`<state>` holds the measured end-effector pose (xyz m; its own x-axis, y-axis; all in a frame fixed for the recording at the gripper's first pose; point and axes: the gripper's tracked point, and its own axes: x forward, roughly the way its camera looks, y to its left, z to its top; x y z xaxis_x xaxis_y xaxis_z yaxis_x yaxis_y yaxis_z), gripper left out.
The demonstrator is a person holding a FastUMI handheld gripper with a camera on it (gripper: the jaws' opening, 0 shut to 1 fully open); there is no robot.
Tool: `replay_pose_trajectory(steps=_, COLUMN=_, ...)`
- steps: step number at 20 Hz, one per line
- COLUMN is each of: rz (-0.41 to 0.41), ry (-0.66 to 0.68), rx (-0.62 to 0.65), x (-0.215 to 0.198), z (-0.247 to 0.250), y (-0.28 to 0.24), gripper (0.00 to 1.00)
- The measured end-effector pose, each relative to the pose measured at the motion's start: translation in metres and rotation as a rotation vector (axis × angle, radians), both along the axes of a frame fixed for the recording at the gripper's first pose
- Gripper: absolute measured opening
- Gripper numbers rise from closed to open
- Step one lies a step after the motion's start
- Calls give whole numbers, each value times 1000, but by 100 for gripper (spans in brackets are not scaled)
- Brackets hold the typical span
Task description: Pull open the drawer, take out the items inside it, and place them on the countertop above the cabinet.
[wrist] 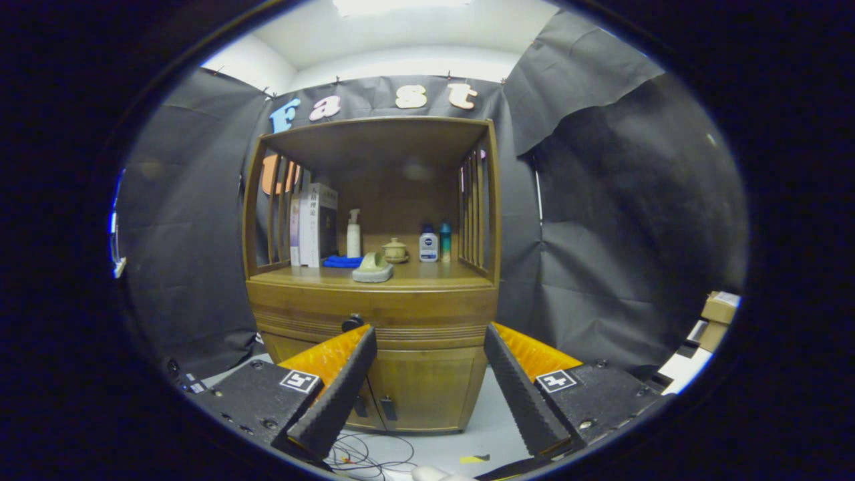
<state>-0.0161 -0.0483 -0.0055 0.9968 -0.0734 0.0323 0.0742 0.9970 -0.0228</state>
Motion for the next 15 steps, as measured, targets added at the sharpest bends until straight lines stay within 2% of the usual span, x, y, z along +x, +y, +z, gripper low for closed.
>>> replay_pose_trajectory(steps=15, rz=10, ry=1, rx=9, x=0, z=2, y=0, gripper=100)
